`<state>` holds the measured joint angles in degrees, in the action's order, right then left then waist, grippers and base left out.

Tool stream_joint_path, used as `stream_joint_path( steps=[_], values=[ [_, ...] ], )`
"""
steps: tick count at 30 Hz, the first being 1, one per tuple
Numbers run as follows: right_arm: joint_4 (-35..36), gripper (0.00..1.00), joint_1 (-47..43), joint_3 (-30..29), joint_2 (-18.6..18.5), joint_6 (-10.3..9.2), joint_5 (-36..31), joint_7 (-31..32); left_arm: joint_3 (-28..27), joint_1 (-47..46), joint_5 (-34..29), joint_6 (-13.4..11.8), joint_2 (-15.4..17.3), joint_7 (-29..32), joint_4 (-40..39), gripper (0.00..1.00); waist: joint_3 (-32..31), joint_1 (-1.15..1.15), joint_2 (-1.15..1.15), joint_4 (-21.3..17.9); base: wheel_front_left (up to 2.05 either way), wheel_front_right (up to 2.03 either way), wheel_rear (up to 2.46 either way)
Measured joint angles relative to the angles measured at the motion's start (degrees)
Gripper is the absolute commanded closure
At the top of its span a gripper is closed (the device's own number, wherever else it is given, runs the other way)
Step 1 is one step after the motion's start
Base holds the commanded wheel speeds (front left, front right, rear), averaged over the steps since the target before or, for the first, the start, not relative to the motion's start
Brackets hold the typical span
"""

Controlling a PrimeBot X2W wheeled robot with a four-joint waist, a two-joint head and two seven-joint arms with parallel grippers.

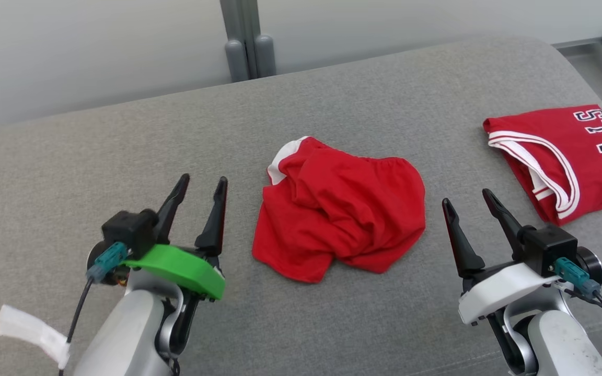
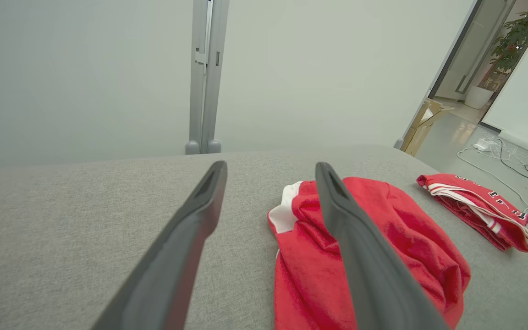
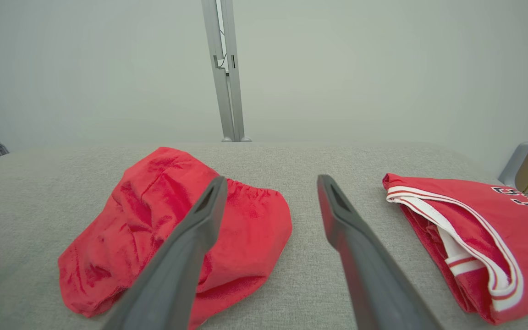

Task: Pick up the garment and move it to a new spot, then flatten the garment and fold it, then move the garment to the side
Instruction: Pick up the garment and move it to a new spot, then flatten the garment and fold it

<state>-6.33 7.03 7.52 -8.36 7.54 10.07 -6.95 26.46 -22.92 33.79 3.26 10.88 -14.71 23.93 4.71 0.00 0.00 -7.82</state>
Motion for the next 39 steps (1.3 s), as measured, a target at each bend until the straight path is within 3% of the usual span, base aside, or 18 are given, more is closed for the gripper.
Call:
stream_joint_path(
  steps=[8, 16, 26, 39],
  values=[
    [0.7, 0.00, -1.6, -1.0, 0.4, -0.01, -0.1, 0.6, -8.9, 10.7, -2.3, -3.0, 1.6, -0.3, -11.3, 0.00, -1.8, 0.00, 0.00, 4.1, 0.00, 0.00, 0.00],
    [1.0, 0.00, -3.3, -2.5, 0.9, -0.01, -0.2, 0.8, -15.9, 20.7, -7.1, -3.2, 0.1, -0.4, -17.5, 0.00, -3.2, 0.00, 0.00, 7.2, 0.00, 0.00, 0.00],
    [1.1, 0.00, -4.2, -2.8, 1.4, -0.01, -0.2, 1.1, -19.8, 24.7, -10.3, -0.8, -2.8, -0.4, -17.6, 0.00, -4.2, 0.00, 0.00, 8.7, 0.00, 0.00, 0.00],
    [0.4, 0.00, -5.2, -4.7, 1.9, -0.01, -0.1, 0.7, -21.9, 25.0, -12.4, 0.5, -4.1, -0.4, -17.3, 0.00, -4.4, 0.00, 0.00, 8.3, 0.00, 0.00, 0.00]
  ],
)
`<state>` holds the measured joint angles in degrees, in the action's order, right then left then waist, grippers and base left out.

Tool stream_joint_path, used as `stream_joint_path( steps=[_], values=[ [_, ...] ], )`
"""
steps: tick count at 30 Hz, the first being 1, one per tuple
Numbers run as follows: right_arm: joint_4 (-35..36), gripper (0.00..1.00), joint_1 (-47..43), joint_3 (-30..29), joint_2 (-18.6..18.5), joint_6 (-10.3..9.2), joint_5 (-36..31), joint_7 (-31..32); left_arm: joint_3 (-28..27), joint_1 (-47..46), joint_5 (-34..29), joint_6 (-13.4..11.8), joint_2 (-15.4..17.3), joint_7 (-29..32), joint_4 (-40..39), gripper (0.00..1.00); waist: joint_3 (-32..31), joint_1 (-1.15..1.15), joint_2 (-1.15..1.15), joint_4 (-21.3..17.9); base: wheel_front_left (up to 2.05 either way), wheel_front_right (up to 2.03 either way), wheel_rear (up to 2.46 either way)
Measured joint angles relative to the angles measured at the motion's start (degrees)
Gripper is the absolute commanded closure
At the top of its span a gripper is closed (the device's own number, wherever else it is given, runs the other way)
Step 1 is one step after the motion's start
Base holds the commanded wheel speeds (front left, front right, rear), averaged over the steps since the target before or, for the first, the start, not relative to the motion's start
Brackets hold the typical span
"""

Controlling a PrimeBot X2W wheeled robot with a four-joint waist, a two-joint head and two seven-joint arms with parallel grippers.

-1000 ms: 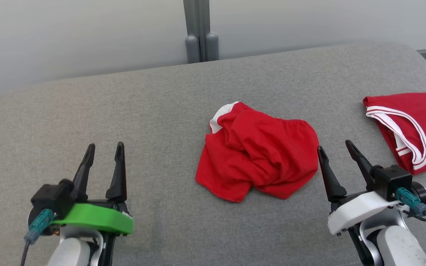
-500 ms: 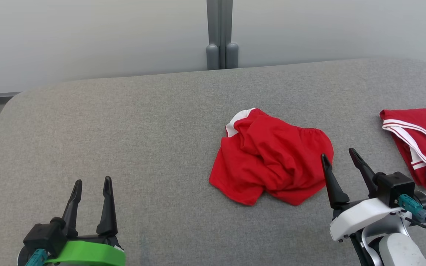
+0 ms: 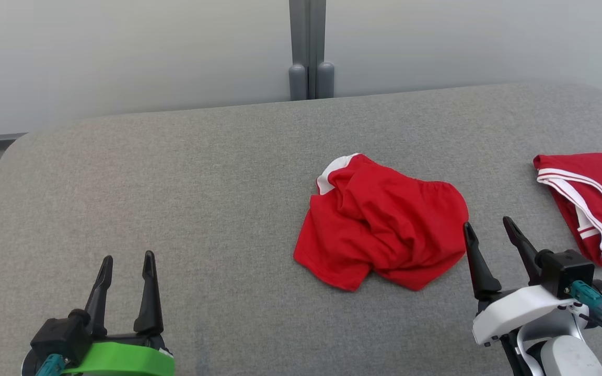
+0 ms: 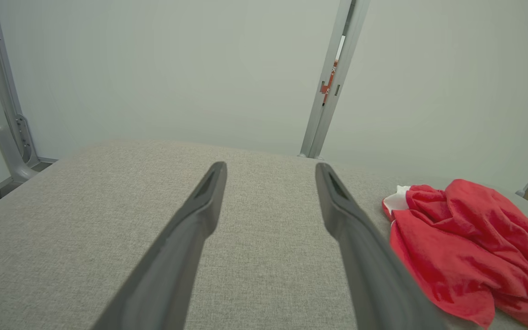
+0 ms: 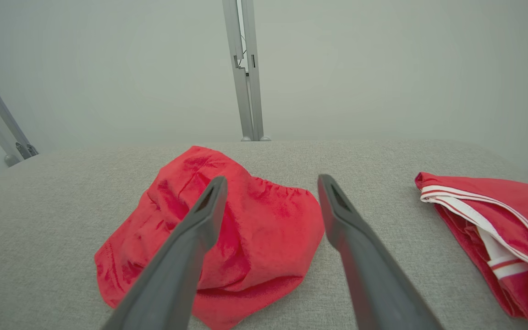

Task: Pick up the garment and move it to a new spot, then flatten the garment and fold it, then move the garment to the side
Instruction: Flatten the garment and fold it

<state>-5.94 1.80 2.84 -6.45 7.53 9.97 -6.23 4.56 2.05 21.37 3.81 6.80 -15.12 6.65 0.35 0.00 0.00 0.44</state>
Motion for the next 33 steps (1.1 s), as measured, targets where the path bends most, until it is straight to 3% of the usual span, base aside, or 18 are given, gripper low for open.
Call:
stream_joint_path(
  steps=[16, 26, 33],
  values=[
    [0.2, 0.00, 0.2, 0.4, 0.2, 0.00, -0.1, 0.0, 0.0, -0.2, -0.2, 0.9, -0.5, 0.8, 3.1, 0.00, 1.3, 0.00, 0.00, -0.9, 0.00, 0.00, 0.00],
    [0.2, 0.00, 2.2, 2.7, 0.1, 0.00, 0.0, -0.2, 3.9, -15.2, 1.1, 2.3, 1.2, 11.9, 9.8, 0.00, 3.6, 0.00, 0.00, -5.4, 0.00, 0.00, 0.00],
    [-0.8, 0.00, 4.4, 4.3, 0.3, 0.00, 0.5, -1.5, 6.5, -26.8, 5.6, 3.3, 1.7, 21.3, 19.5, 0.00, 6.1, 0.00, 0.00, -10.9, 0.00, 0.00, 0.00]
  ],
)
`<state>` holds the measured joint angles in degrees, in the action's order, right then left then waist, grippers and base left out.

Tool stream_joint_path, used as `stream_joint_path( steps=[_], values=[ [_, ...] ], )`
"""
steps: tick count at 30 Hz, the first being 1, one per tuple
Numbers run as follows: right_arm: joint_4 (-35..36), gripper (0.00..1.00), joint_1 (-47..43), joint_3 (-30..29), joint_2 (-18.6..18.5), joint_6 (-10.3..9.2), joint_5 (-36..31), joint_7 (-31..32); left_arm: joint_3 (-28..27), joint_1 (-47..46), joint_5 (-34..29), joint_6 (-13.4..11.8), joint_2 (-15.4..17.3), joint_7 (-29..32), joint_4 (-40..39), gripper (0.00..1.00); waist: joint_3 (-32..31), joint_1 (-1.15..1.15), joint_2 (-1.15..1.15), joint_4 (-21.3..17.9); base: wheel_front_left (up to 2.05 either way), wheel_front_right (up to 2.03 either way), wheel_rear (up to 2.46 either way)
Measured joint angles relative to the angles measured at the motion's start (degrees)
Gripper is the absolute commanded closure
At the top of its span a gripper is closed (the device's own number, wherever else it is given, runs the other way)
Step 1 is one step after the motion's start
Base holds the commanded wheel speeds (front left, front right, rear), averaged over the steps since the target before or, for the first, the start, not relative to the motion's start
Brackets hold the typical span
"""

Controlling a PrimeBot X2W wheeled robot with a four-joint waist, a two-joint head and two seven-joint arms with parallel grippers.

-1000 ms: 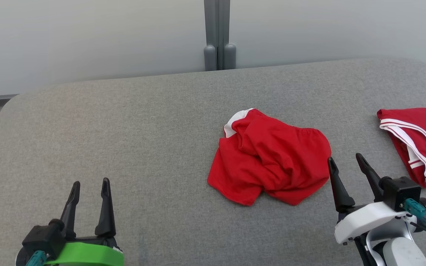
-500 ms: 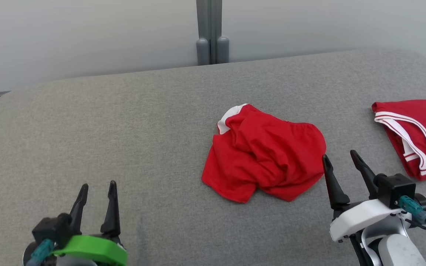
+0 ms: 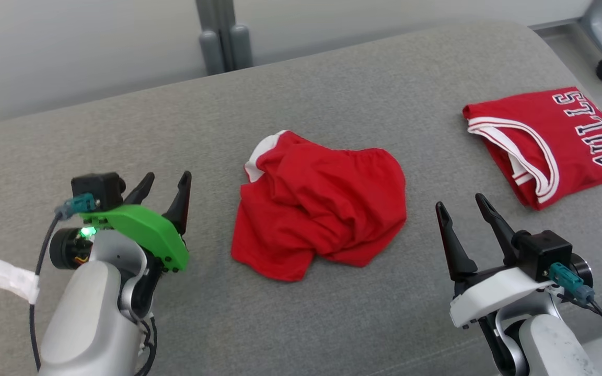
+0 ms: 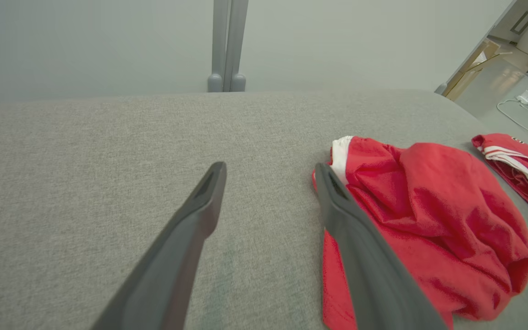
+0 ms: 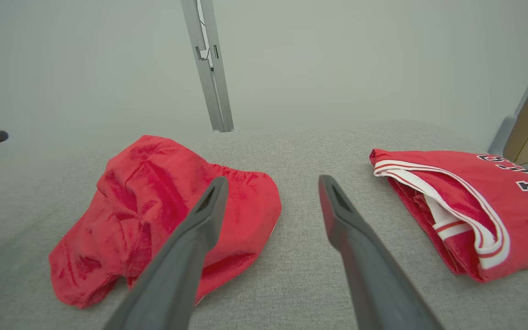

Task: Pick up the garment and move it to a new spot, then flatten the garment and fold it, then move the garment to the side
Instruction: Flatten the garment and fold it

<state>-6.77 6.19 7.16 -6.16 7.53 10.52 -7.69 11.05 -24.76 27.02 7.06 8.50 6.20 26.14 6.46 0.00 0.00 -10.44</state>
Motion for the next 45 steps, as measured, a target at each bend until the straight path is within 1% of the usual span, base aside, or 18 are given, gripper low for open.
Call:
stream_joint_path(
  steps=[1, 2, 8, 13, 18, 22, 23, 24, 27, 31, 36, 39, 41, 45],
  values=[
    [-0.1, 0.00, 0.3, 0.2, 0.0, 0.00, 0.0, -0.2, 0.2, -1.6, 0.7, 0.0, 0.1, 0.8, 1.4, 0.00, 0.4, 0.00, 0.00, -1.0, 0.00, 0.00, 0.00],
    [-0.3, 0.00, 0.9, 0.5, 0.2, 0.00, 0.1, -0.6, 0.5, -4.3, 1.7, 0.1, 0.1, 2.2, 4.2, 0.00, 1.2, 0.00, 0.00, -2.9, 0.00, 0.00, 0.00],
    [-1.4, 0.00, 1.6, 0.9, 0.5, 0.00, 0.3, -1.9, 1.7, -11.1, 3.9, 0.2, -0.1, 5.5, 11.7, 0.00, 3.8, 0.00, 0.00, -8.1, 0.00, 0.00, 0.00],
    [-2.4, 0.00, 2.6, 1.5, 0.9, 0.00, 0.5, -2.9, 2.1, -15.6, 4.3, 0.1, 0.0, 6.6, 16.6, 0.00, 6.1, 0.00, 0.00, -11.8, 0.00, 0.00, 0.00],
    [-3.3, 0.00, 3.6, 2.1, 1.1, 0.00, 0.9, -3.6, 2.4, -18.1, 4.1, -1.8, 0.3, 9.3, 22.3, 0.00, 8.1, 0.00, 0.00, -15.0, 0.00, 0.00, 0.00],
    [-3.8, 0.00, 3.7, 2.2, 1.1, 0.00, 0.9, -3.9, 3.4, -19.7, 3.3, -3.4, 0.4, 11.4, 25.7, 0.00, 9.4, 0.01, 0.00, -16.8, 0.00, 0.00, 0.00],
    [-3.8, 0.00, 3.8, 2.2, 1.1, 0.00, 0.9, -3.9, 3.6, -19.9, 3.2, -3.5, 0.4, 11.7, 26.1, 0.73, 9.6, 0.01, 0.00, -17.0, 0.00, 0.00, 0.00],
    [-3.9, 0.00, 3.8, 2.1, 1.0, 0.00, 0.9, -4.0, 3.8, -20.2, 3.2, -3.4, 0.2, 11.5, 26.2, 1.00, 9.8, 0.01, 0.00, -17.2, 0.00, 0.00, 0.00],
    [-4.0, 0.00, 3.8, 1.3, 1.0, 0.00, 0.9, -4.1, 4.6, -20.7, 3.1, -2.3, -0.5, 8.5, 25.8, 1.00, 10.0, 0.00, 0.00, -16.9, 0.00, 0.00, 0.00],
    [-4.0, 0.00, 3.8, 1.2, 0.9, 0.00, 0.8, -4.0, 6.4, -23.5, 1.6, -0.8, -2.2, -1.1, 21.6, 1.00, 9.6, 0.01, 0.00, -15.6, 0.00, 0.00, 0.00],
    [-4.0, 0.00, 3.9, 1.4, 0.8, 0.00, 0.5, -3.7, 11.2, -27.5, 2.0, 0.2, -4.1, -11.0, 14.8, 1.00, 8.6, 0.00, 0.00, -13.3, 0.00, 0.00, 0.00],
    [-4.0, 0.00, 3.9, 1.4, 0.8, 0.00, 0.5, -3.5, 15.0, -29.6, 5.9, 0.2, -4.8, -15.2, 8.5, 1.00, 7.8, 0.01, 0.00, -12.0, 0.00, 0.00, 0.00],
    [-3.9, 0.00, 3.9, 1.2, 0.8, 0.00, 0.4, -3.4, 17.8, -30.7, 9.8, 0.2, -5.1, -17.3, 3.9, 1.00, 7.2, 0.01, 0.00, -11.2, 0.00, 0.00, 0.00],
    [-3.7, 0.00, 3.7, 0.7, 0.6, 0.00, 0.3, -3.0, 22.3, -32.1, 16.4, 0.3, -5.3, -20.0, -5.5, 1.00, 6.1, 0.00, 0.00, -9.5, 0.00, 0.00, 0.00]
  ],
)
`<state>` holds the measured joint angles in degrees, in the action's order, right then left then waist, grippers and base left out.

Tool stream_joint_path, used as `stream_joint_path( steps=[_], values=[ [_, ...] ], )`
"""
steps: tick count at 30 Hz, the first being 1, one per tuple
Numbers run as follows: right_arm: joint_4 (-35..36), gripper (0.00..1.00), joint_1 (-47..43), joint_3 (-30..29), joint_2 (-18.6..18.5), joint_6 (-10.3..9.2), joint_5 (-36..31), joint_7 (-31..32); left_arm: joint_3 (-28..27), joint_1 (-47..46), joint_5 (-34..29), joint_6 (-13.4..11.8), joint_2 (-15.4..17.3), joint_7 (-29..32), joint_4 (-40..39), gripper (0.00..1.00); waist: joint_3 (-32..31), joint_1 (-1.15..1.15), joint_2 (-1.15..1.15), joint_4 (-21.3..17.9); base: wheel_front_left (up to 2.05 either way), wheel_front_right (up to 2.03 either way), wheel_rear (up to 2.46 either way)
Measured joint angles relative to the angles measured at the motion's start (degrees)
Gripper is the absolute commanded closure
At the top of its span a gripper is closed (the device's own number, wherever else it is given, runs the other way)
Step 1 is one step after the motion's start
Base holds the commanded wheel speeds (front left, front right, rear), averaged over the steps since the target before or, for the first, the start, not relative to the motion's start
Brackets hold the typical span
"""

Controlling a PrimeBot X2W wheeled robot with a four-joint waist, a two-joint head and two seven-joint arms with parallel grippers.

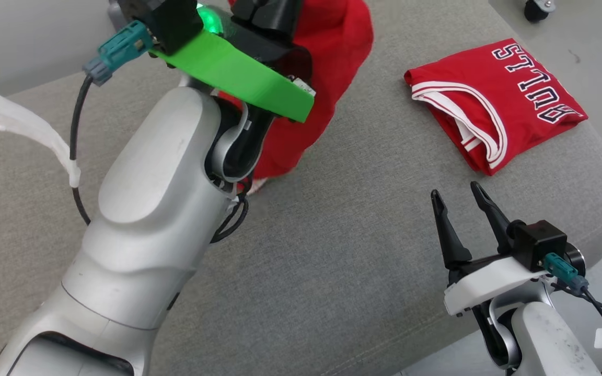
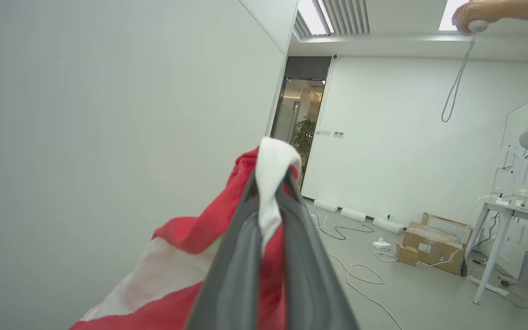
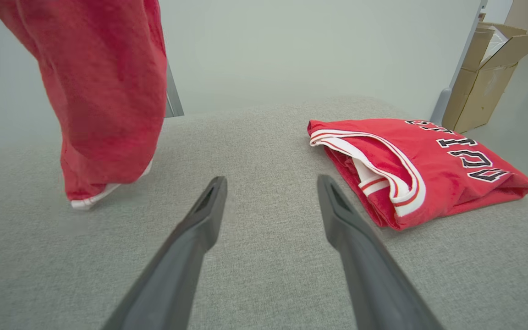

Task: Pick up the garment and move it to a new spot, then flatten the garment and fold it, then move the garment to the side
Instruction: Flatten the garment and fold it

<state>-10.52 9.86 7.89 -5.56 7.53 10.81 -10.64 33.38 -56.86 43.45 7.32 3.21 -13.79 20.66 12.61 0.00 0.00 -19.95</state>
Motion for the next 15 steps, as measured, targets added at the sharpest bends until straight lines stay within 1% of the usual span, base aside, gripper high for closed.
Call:
stream_joint_path(
  steps=[3, 6, 11, 15],
  values=[
    [0.1, 0.00, -0.2, 0.0, -0.2, 0.00, 0.0, 0.3, 0.4, 0.0, 2.6, 0.1, 1.3, -0.9, -4.3, 1.00, -0.7, 0.00, 0.00, 1.3, 0.00, 0.00, 0.00],
    [0.3, 0.00, -0.3, 0.0, -0.3, 0.00, 0.0, 0.5, -1.7, 2.5, 3.6, 0.1, 3.0, -1.2, -4.1, 1.00, -1.4, 0.00, 0.00, 2.7, 0.00, 0.00, 0.00],
    [0.7, 0.00, -0.6, 0.3, -0.4, 0.00, 0.0, 1.0, -4.1, 13.5, 2.6, 0.0, 6.6, -1.2, 2.8, 1.00, -2.2, 0.00, 0.00, 5.2, 0.00, 0.00, 0.00],
    [1.1, 0.00, -0.8, 0.3, -0.4, 0.00, 0.0, 1.3, -4.3, 20.9, 1.6, -1.5, 8.9, -1.2, 11.5, 1.00, -2.4, 0.00, 0.00, 7.1, 0.00, 0.00, 0.00]
  ],
)
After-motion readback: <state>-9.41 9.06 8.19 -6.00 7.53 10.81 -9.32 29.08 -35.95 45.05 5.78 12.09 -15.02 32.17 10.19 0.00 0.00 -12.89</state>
